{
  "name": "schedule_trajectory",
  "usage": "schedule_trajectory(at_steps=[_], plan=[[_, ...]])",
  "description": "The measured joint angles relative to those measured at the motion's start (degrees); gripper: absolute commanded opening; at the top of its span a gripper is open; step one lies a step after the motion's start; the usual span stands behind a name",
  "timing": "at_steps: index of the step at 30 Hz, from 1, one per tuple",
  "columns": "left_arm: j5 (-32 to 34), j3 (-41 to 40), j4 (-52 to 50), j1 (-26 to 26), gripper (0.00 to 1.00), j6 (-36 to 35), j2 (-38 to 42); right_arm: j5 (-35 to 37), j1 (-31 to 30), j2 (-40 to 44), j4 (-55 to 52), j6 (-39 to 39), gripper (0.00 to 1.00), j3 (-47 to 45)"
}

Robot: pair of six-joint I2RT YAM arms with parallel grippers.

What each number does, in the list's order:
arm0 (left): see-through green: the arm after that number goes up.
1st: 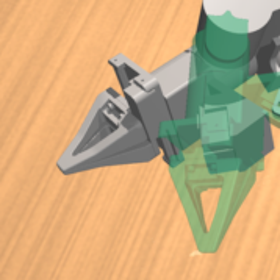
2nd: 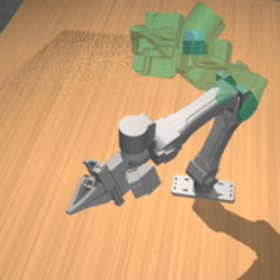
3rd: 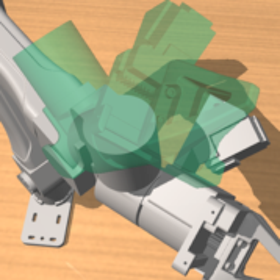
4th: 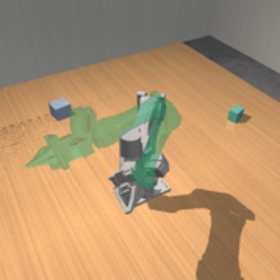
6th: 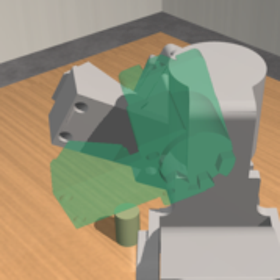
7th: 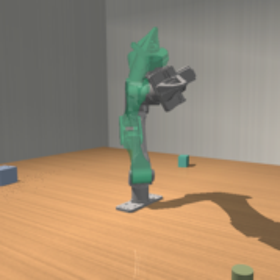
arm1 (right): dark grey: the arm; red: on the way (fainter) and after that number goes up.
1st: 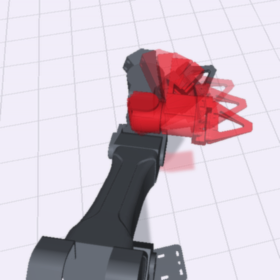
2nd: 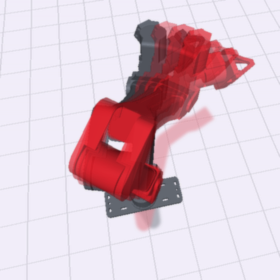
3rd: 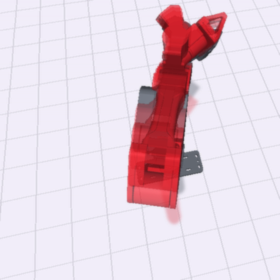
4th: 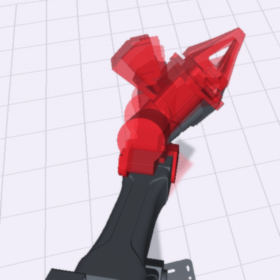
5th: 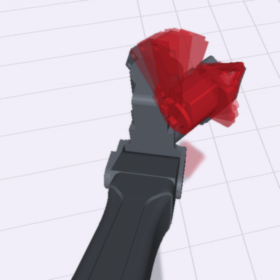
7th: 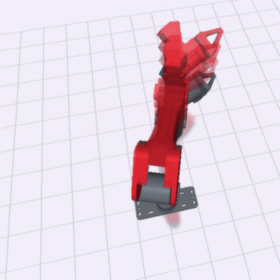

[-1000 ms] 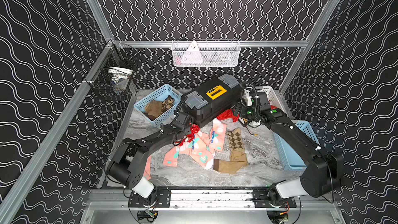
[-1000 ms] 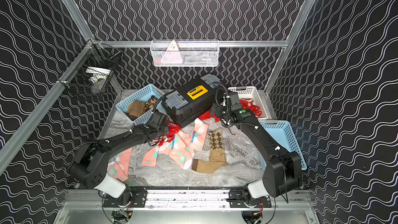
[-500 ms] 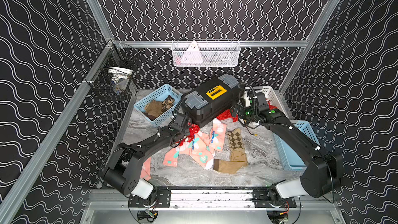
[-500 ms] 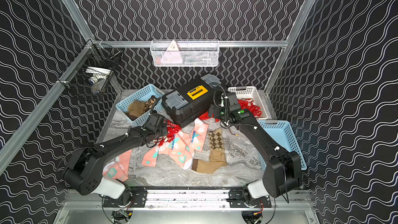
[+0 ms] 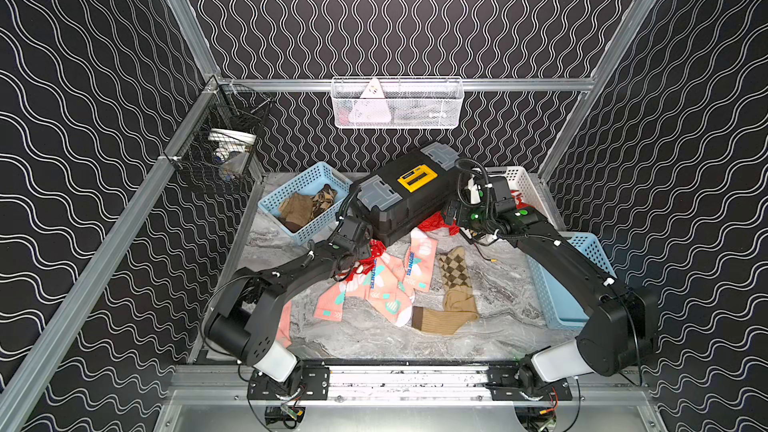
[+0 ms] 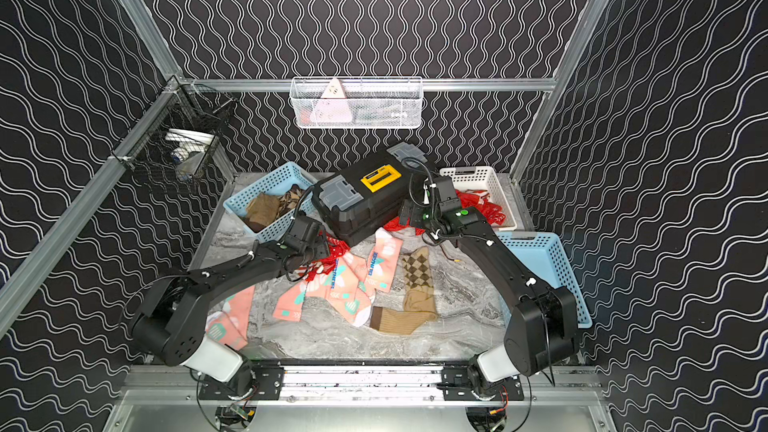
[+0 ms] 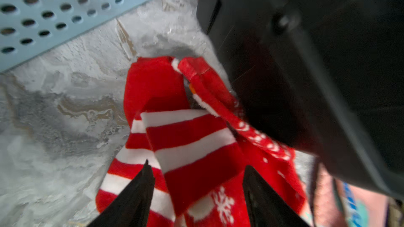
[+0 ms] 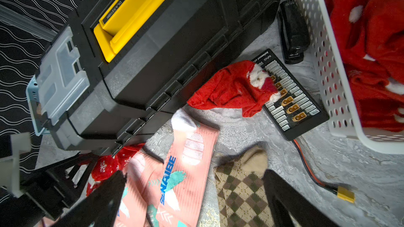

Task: Sort the socks into the basket by color
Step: Pick up the sock at the center of the board.

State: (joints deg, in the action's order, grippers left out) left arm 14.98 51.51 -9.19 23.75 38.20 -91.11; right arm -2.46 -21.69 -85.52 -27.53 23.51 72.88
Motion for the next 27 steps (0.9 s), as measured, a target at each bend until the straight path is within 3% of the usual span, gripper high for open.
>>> schedule_trajectory(at_steps=[3,9,27], plan=[[-0.28,0.02,0.39,-0.68,0.31,0.66,-1.51,0.02,0.0,0.0,0.0,-0.02,1.0,-0.07],[-0.59,-0.44,0.98,-0.92,0.02,0.83,0.9,0.02,0.0,0.33,-0.04,-0.02,1.0,-0.83],[-8.04,-4.17,-3.67,-0.31,0.0,-0.83,21.68,-4.13,-2.71,3.06,-1.09,-0.02,1.0,-2.38]])
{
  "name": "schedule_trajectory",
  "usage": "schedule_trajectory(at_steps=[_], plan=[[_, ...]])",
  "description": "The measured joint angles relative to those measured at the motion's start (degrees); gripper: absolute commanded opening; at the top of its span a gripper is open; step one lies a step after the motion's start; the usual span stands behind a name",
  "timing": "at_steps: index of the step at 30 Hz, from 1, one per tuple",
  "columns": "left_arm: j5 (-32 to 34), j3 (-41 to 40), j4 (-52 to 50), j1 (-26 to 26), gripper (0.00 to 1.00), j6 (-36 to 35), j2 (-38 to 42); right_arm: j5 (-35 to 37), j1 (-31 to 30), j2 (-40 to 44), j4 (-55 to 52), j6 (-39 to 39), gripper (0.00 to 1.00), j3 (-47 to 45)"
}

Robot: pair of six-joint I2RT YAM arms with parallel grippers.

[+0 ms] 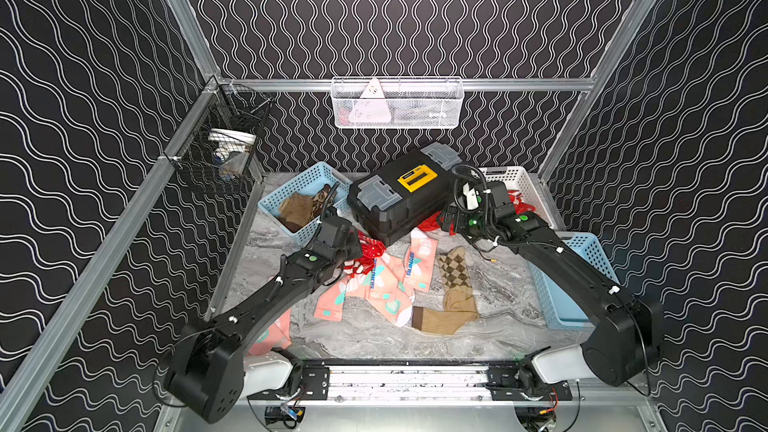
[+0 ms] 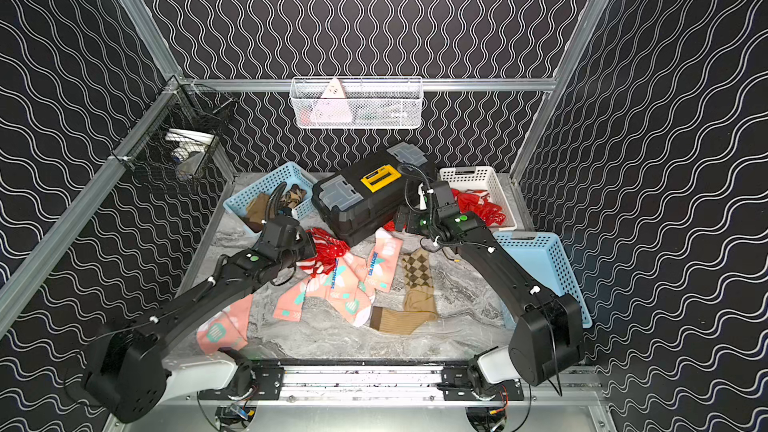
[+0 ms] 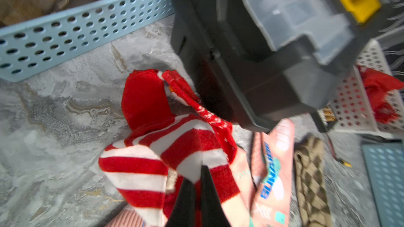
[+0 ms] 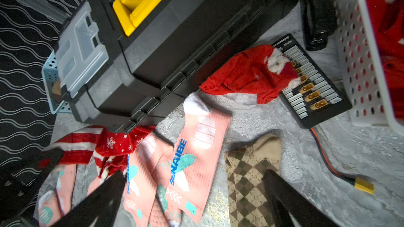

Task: Sort the socks into the basket by color
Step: Pick up the sock at the center of the board.

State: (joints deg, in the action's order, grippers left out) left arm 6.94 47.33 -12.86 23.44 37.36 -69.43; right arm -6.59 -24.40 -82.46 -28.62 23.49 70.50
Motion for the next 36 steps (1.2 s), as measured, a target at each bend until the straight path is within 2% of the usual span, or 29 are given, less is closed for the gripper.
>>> schedule_trajectory(at_steps=[10,20,29,33,36], plan=[[-9.33,-0.92,-1.03,5.38,0.0,-4.59,9.81,-14.86,-4.22,0.42,1.88,0.98,1.0,-2.01],[-19.82,0.17,0.68,7.13,0.0,-9.03,12.17,-29.97,-8.04,-0.85,12.28,4.87,1.0,-4.04],[-26.77,0.24,3.45,7.28,0.0,-10.4,12.68,-38.77,-9.73,-4.04,23.15,7.76,1.0,-8.33],[-27.74,0.76,3.39,7.28,0.0,-10.47,13.22,-43.1,-9.84,-5.44,30.03,12.35,0.94,-10.4],[-27.96,1.22,2.95,7.26,0.0,-10.47,13.27,-45.9,-9.84,-6.05,35.1,15.76,0.77,-11.69]])
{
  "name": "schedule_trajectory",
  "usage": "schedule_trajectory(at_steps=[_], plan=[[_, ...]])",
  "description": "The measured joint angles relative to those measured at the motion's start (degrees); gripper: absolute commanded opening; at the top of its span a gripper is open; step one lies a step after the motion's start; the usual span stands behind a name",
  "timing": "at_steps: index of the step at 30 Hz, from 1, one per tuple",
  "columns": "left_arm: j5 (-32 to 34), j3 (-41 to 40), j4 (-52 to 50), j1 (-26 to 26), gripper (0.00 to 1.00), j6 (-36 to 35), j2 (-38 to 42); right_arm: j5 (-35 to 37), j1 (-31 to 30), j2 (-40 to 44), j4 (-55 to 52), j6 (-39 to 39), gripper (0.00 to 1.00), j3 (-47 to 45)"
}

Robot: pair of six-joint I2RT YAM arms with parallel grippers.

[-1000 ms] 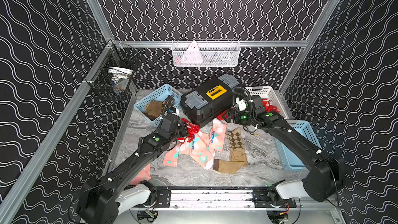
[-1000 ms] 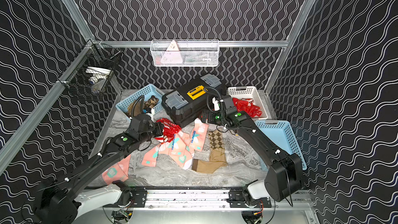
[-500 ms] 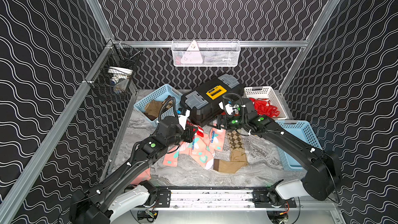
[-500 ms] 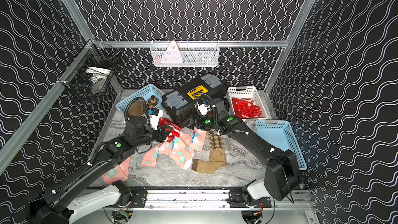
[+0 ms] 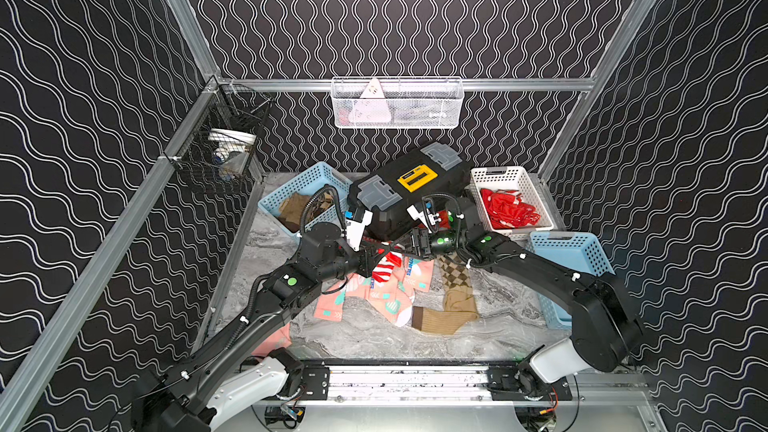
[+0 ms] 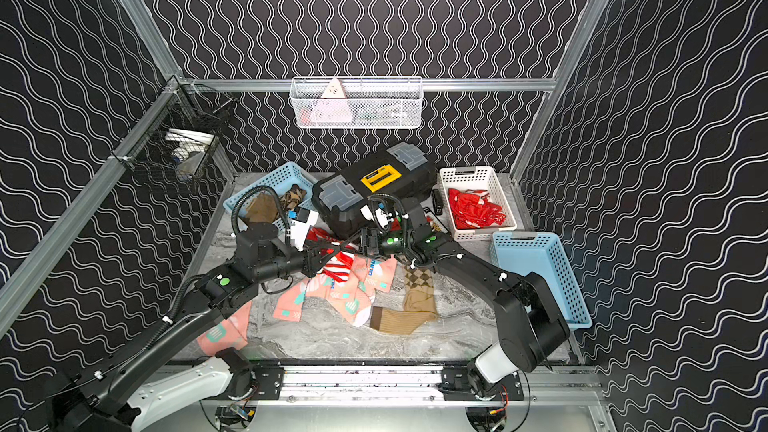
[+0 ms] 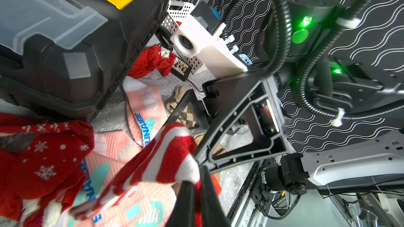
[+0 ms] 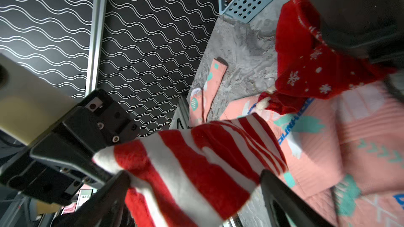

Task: Sort the socks into the basket by color
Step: Pick up the sock at the center of the board, then place the sock in the bin.

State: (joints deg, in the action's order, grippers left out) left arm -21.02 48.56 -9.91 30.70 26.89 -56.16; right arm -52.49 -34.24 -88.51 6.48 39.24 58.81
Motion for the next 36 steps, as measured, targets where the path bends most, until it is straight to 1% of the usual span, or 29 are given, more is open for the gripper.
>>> schedule_trajectory(at_steps=[1,3,5,8,9,12,15,17,19,21,24,29,33,36], plan=[[-0.15,0.17,-0.09,0.0,0.0,0.0,-0.09,-0.92,-0.04,-0.02,1.75,1.07,0.69,-0.42],[-0.26,0.17,0.13,0.0,0.0,0.0,-0.39,-2.05,-0.09,0.0,4.22,2.34,0.46,-0.76],[-0.55,0.17,0.44,0.0,0.0,0.02,-1.07,-2.89,-0.2,0.24,5.88,3.82,0.26,-0.92],[-1.88,0.02,2.16,0.02,0.0,0.04,-1.64,-3.56,-0.26,1.03,6.78,5.01,0.01,-0.85],[-2.08,-0.09,2.73,0.02,0.0,0.09,-1.68,-3.65,-0.28,1.22,6.78,5.07,0.0,-0.7],[-2.73,-0.13,3.93,0.02,0.0,0.2,-1.75,-3.52,-0.26,1.95,6.36,5.05,0.0,0.0],[-2.86,0.17,4.57,0.02,0.21,0.17,-1.7,-2.47,-0.24,3.08,3.65,3.91,0.0,1.01],[-2.91,0.28,4.83,0.02,0.48,0.15,-1.57,-0.92,-0.17,3.98,0.11,1.84,0.0,2.38],[-2.64,0.28,4.68,0.04,0.59,0.17,-1.55,0.59,0.07,4.83,-3.37,-0.37,0.0,4.02],[-1.66,0.28,4.07,0.04,0.66,0.17,-1.55,2.34,0.61,5.97,-7.54,-2.93,0.0,5.9],[-0.52,0.5,2.6,0.04,0.71,0.15,-1.31,6.12,2.67,7.89,-13.42,-6.64,0.0,8.87],[2.64,1.44,-0.02,0.07,0.73,0.2,-1.27,12.94,8.31,10.58,-22.36,-11.32,0.0,12.35],[4.66,1.66,-1.36,0.07,0.73,0.48,-1.86,21.94,14.34,10.93,-28.5,-14.51,0.0,16.52],[4.74,1.25,-1.38,0.07,0.73,1.14,-1.88,28.96,17.99,8.85,-31.28,-16.48,0.0,20.79]])
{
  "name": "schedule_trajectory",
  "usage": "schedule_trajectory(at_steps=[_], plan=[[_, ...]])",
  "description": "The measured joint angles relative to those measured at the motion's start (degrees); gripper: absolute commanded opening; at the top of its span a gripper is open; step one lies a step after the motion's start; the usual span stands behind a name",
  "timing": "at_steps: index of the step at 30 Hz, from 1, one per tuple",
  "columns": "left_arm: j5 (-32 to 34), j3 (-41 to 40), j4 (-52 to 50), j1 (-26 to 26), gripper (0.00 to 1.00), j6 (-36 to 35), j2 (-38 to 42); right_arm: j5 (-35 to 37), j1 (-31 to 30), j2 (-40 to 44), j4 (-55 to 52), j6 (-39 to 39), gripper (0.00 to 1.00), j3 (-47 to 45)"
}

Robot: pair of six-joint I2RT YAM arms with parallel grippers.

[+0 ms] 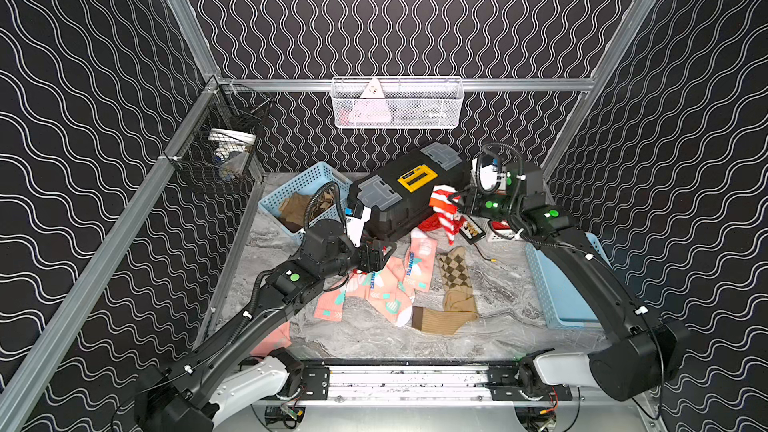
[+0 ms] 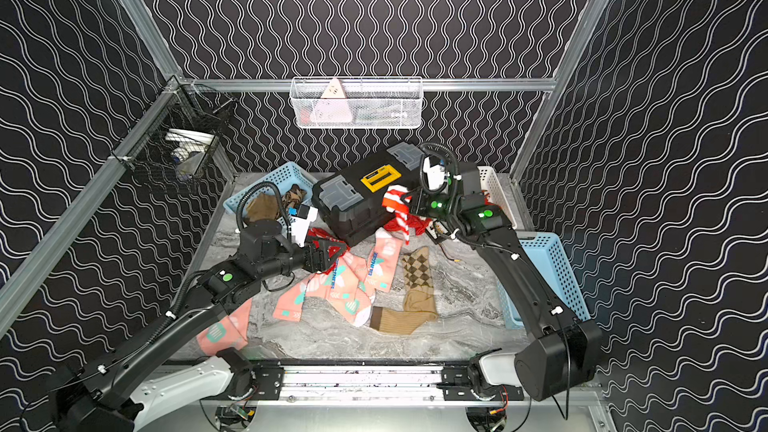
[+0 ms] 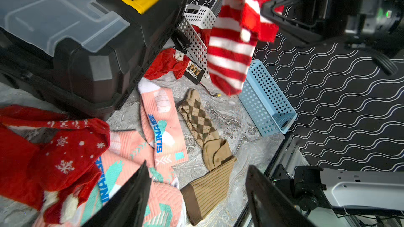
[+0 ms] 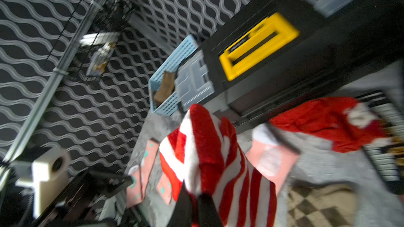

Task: Sort the socks into the basket by color
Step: Place the sock in the bin.

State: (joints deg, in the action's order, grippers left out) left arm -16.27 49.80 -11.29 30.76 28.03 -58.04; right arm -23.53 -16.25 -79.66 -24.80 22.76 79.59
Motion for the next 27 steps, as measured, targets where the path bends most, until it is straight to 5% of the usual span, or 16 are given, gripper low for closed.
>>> schedule_trajectory(at_steps=[11,27], plan=[[1.88,-0.5,-2.86,-0.02,0.73,0.57,0.96,21.64,10.99,-17.59,-1.25,-8.76,0.0,15.87],[3.98,-1.84,-4.63,-0.02,0.73,0.57,-0.07,31.06,18.84,-45.09,5.16,-16.79,0.0,24.7]])
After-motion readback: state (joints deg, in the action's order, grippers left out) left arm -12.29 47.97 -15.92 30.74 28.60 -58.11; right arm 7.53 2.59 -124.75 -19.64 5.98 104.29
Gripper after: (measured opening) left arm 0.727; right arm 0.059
